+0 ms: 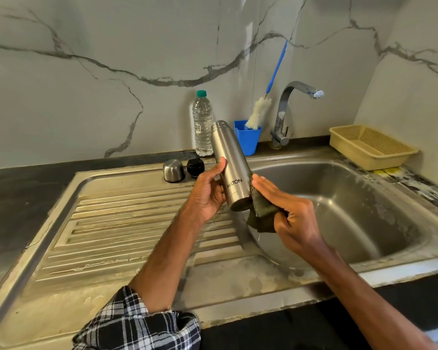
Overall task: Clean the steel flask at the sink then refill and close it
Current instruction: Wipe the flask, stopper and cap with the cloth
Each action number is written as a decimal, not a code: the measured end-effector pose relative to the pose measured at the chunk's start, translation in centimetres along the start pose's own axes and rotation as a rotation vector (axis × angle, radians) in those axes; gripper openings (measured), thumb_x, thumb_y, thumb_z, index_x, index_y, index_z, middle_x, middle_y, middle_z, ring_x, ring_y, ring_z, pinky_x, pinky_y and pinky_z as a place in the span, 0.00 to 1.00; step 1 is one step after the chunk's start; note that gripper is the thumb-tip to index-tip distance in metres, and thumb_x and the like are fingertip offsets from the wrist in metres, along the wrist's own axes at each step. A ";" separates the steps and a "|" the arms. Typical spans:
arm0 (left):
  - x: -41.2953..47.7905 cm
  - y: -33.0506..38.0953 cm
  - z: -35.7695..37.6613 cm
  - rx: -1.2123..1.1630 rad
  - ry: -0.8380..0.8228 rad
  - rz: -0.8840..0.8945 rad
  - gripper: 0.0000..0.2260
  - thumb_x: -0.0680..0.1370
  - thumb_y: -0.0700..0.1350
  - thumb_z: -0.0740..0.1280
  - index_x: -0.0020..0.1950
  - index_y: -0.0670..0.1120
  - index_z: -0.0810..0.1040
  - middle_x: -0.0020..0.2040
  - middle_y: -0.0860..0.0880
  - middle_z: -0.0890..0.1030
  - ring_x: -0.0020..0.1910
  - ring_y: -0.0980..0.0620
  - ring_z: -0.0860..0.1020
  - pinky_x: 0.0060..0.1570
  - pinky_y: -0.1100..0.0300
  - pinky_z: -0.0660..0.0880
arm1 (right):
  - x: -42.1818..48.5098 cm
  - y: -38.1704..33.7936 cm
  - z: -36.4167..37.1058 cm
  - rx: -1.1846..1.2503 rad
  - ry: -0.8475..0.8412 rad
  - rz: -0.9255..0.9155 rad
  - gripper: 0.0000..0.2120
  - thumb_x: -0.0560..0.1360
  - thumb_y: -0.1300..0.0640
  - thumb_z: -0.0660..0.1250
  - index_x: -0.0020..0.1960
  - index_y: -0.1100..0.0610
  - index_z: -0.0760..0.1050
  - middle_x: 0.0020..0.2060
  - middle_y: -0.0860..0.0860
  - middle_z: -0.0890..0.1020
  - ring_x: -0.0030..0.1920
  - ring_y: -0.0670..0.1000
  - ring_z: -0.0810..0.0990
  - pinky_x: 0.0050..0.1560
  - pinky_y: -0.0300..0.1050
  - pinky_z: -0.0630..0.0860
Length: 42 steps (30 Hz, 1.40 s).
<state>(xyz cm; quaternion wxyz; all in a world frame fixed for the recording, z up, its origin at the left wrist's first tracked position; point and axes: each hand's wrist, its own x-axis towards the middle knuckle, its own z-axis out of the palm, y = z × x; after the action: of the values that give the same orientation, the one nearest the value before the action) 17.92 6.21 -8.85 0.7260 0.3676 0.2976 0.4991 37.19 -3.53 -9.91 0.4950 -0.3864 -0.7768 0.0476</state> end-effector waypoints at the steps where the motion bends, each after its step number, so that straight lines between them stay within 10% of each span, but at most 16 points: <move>1: 0.1 -0.1 0.0 0.003 -0.003 0.005 0.36 0.65 0.55 0.80 0.68 0.40 0.76 0.56 0.41 0.84 0.54 0.44 0.83 0.60 0.47 0.80 | -0.1 -0.1 0.0 -0.019 -0.004 -0.009 0.34 0.64 0.80 0.59 0.69 0.65 0.73 0.70 0.57 0.75 0.73 0.52 0.71 0.70 0.57 0.72; 13: 0.0 -0.8 0.4 0.039 -0.098 -0.036 0.46 0.58 0.59 0.85 0.70 0.39 0.76 0.61 0.38 0.83 0.57 0.43 0.83 0.60 0.47 0.79 | -0.6 -0.6 -0.2 -0.049 -0.029 -0.090 0.34 0.63 0.79 0.58 0.68 0.65 0.75 0.69 0.57 0.76 0.73 0.56 0.72 0.71 0.55 0.71; 31: -0.7 -2.5 2.1 0.127 -0.179 -0.088 0.22 0.78 0.49 0.71 0.69 0.39 0.77 0.61 0.38 0.82 0.56 0.44 0.82 0.60 0.48 0.80 | 0.2 0.3 -0.8 -0.089 0.121 0.056 0.34 0.65 0.80 0.59 0.67 0.60 0.77 0.71 0.55 0.73 0.72 0.49 0.72 0.70 0.49 0.72; 42: -0.6 -3.0 2.3 0.108 -0.234 -0.085 0.27 0.74 0.50 0.76 0.70 0.41 0.76 0.60 0.40 0.81 0.57 0.44 0.80 0.67 0.44 0.74 | 0.8 0.8 -1.2 -0.053 0.084 0.097 0.33 0.68 0.81 0.60 0.70 0.59 0.75 0.74 0.54 0.70 0.76 0.48 0.66 0.74 0.48 0.68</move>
<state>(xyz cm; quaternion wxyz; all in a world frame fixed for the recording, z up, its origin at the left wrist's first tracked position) 21.11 4.44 -10.01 0.7555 0.4490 0.2528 0.4047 38.43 -2.81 -9.08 0.5140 -0.4382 -0.7366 0.0345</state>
